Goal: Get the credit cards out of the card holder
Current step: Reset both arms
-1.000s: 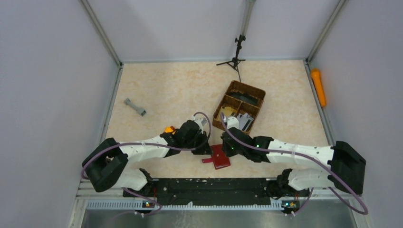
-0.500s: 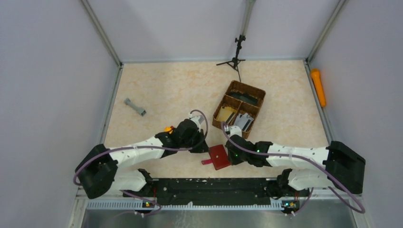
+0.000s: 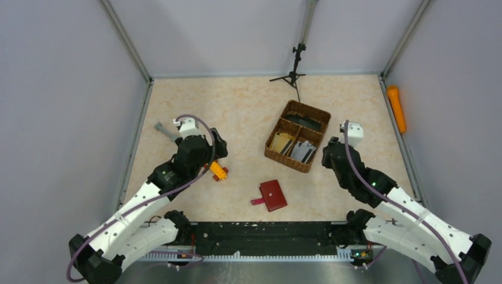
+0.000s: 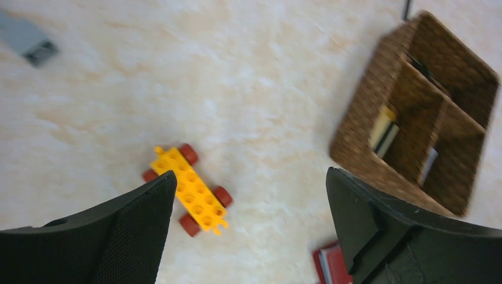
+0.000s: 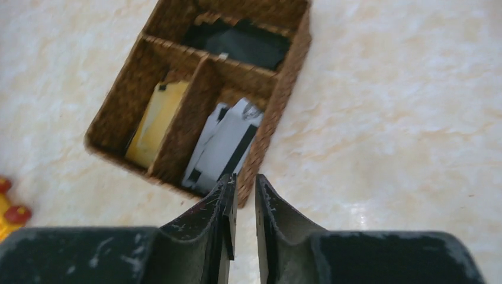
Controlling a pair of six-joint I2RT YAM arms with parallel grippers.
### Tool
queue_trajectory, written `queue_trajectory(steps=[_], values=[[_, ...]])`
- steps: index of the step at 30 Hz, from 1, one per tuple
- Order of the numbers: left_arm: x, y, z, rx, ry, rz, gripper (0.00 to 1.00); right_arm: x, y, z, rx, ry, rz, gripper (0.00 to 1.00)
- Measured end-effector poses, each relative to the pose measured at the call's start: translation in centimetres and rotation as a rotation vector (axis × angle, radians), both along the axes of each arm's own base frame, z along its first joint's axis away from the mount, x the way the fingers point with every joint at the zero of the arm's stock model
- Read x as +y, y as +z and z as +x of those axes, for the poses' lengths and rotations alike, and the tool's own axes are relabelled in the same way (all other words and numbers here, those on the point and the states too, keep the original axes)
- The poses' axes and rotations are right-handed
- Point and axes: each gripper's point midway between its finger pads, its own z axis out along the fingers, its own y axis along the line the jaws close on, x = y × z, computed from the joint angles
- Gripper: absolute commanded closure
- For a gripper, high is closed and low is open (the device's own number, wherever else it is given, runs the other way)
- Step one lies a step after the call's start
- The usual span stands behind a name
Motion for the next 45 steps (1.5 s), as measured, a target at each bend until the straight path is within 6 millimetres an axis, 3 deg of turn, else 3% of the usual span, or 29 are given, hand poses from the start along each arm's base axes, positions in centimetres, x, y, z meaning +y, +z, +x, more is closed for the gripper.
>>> queue_trajectory(steps=[2, 4, 7, 10, 12, 16, 19, 22, 26, 30, 32, 36, 45], values=[[2.2, 0.3, 0.9, -0.041, 0.089, 0.069, 0.01, -1.8, 1.0, 0.9, -0.069, -0.077, -0.022, 0.29], [3.6, 0.3, 1.6, -0.071, 0.137, 0.153, 0.01, -2.9, 1.7, 1.8, -0.148, -0.132, -0.053, 0.11], [5.2, 0.2, 2.8, -0.117, 0.187, 0.283, 0.01, -4.6, 2.0, 3.3, -0.274, -0.207, -0.161, 0.12], [7.7, -0.3, 3.9, -0.169, 0.292, 0.423, 0.01, -6.3, 0.8, 4.5, -0.333, -0.238, -0.283, 0.12], [9.9, -1.3, 4.6, -0.177, 0.382, 0.494, 0.01, -8.8, 0.1, 5.4, -0.329, -0.309, -0.324, 0.11], [14.8, -4.5, 5.6, -0.126, 0.545, 0.541, 0.01, -14.2, 0.8, 7.4, -0.375, -0.497, -0.293, 0.10], [18.3, -6.6, 5.3, -0.125, 0.644, 0.522, 0.01, -16.6, -0.6, 7.9, -0.379, -0.549, -0.279, 0.09], [20.1, -7.6, 5.3, -0.140, 0.670, 0.511, 0.01, -17.3, -2.9, 8.1, -0.347, -0.540, -0.298, 0.10], [21.0, -7.4, 7.5, -0.203, 0.645, 0.423, 0.01, -16.9, -5.0, 8.0, -0.371, -0.501, -0.289, 0.08], [20.6, -10.0, 8.8, -0.176, 0.555, 0.403, 0.01, -16.5, -8.4, 6.8, -0.344, -0.446, -0.308, 0.09], [19.7, -10.8, 9.1, -0.158, 0.493, 0.400, 0.01, -16.2, -8.5, 7.1, -0.348, -0.425, -0.308, 0.10], [18.6, -9.9, 9.9, -0.208, 0.419, 0.396, 0.01, -15.8, -8.0, 7.8, -0.391, -0.415, -0.297, 0.23], [18.5, -9.8, 10.8, -0.209, 0.386, 0.431, 0.01, -15.0, -8.3, 9.8, -0.382, -0.370, -0.318, 0.23]])
